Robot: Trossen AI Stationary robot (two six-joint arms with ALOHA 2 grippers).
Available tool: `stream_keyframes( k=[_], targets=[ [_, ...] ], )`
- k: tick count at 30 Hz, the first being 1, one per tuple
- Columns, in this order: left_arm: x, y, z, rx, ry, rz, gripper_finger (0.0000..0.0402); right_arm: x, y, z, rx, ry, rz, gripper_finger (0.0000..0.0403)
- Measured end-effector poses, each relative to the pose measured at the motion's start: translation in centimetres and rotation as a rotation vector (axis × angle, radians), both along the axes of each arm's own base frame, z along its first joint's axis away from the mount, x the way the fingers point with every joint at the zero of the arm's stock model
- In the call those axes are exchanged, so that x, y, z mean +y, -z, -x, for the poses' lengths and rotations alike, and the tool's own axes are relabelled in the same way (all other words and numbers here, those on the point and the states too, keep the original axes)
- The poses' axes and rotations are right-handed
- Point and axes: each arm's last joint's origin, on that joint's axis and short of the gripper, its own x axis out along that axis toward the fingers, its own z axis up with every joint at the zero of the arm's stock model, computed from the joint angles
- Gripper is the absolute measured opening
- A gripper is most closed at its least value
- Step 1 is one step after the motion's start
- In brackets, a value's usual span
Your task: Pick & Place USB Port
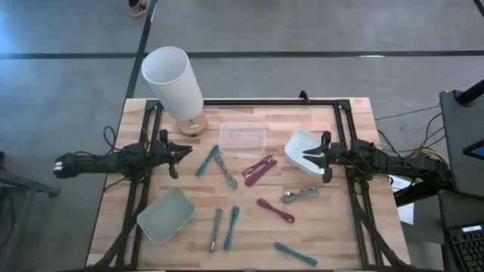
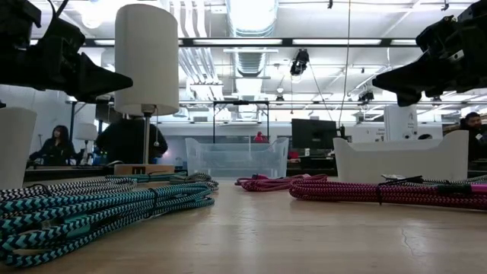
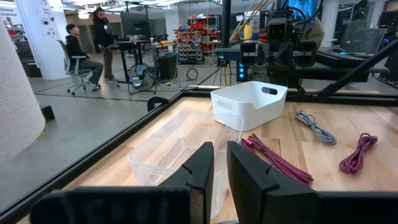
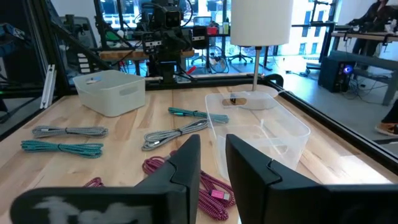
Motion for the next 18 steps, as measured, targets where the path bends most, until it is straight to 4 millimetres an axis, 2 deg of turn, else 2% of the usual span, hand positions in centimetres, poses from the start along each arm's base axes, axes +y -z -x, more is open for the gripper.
stream_keyframes(
  k=[11,18],
  targets=[
    [0.00,0.00,0.00,0.000,0.000,0.000,0.0053,0.00,0.00,0.00,0.000,0.000,-0.001,0.0089],
    [0.00,0.00,0.00,0.000,0.000,-0.001,0.0053,0.00,-0.01,0.00,-0.001,0.000,0.000,0.0080]
  ],
)
